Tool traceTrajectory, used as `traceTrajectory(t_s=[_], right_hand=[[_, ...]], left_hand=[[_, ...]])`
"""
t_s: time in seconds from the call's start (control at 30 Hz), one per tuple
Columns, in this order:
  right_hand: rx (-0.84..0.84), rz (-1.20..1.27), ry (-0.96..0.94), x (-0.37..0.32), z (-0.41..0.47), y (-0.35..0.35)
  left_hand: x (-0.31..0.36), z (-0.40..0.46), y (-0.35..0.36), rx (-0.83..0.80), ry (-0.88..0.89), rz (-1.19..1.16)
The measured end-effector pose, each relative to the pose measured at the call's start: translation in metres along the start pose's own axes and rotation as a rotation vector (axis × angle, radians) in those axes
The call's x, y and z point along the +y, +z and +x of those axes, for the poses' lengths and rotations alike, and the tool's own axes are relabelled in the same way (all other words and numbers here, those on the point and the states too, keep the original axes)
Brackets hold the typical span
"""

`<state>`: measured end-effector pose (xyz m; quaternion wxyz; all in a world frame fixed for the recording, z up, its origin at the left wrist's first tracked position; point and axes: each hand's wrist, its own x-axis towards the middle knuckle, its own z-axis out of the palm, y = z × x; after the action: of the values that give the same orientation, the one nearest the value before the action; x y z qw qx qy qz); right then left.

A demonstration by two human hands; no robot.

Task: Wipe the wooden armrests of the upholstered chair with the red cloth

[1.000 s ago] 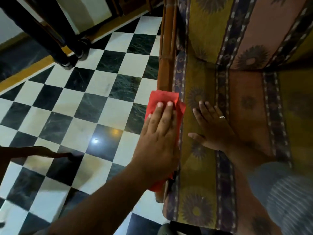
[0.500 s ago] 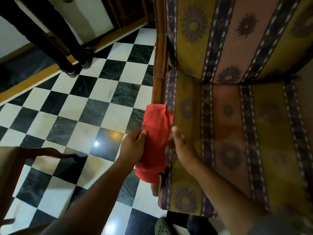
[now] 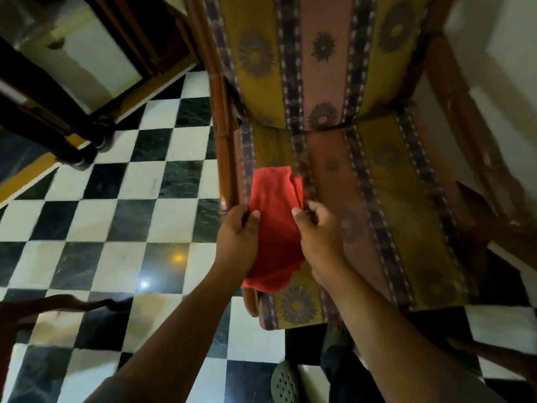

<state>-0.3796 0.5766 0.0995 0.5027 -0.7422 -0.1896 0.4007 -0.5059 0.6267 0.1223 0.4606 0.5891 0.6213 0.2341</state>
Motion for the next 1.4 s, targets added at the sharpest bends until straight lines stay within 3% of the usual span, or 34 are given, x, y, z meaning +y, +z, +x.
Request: traceTrajectory(t_s=[0.17,0.43,0.87,1.07,1.2,1.4], right_hand=[[0.155,-0.021,0.009,0.013,-0.021,-0.099],[0.529,0.053,0.129,0.073,-0.089,-0.284],[1.167,0.348,0.321,0.245,-0.255,-0.529],[1.299,0.411,0.415,0.340,-0.297,-0.584],[1.246,0.352,0.471,0.385,-0.293,-0.599],[1.121,0.079,0.570,0.408,-0.285,-0.605]], left_hand=[[0.027,-0.037,0.071,-0.180,0.103,0.012],[0.068,-0.140,0.233,-0.612,0.216,0.113],[0.057,-0.414,0.477,-1.237,0.418,0.460],[0.004,-0.490,0.560,-1.354,0.538,0.592],[-0.029,-0.505,0.597,-1.337,0.516,0.676],[-0.039,-0.498,0.624,-1.374,0.642,0.831]])
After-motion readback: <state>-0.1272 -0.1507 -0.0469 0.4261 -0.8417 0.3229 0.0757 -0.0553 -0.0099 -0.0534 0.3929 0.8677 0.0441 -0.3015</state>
